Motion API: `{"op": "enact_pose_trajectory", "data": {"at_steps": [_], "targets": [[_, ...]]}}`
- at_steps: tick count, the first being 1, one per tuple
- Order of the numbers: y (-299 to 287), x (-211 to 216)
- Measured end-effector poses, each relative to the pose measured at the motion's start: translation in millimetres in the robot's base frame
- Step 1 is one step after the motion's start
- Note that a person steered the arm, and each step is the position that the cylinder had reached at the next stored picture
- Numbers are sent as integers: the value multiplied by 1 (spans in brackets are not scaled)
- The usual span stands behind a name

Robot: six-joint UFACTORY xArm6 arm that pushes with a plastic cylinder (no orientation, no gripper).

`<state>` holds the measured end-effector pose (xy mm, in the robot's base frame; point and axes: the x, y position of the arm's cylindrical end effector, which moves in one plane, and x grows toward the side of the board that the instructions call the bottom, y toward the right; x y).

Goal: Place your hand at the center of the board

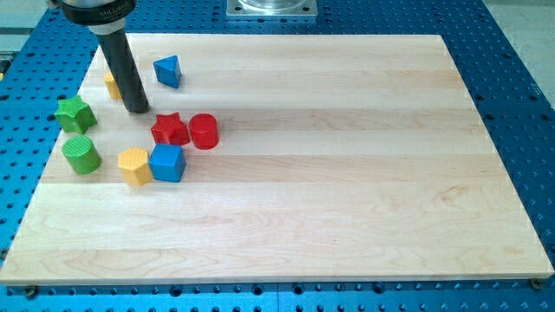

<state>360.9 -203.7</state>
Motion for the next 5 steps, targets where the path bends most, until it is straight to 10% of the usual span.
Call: {"op": "enact_pose_trajectory", "data": {"at_steps": [2, 5], "targets": [[0, -19], [175, 19]]}}
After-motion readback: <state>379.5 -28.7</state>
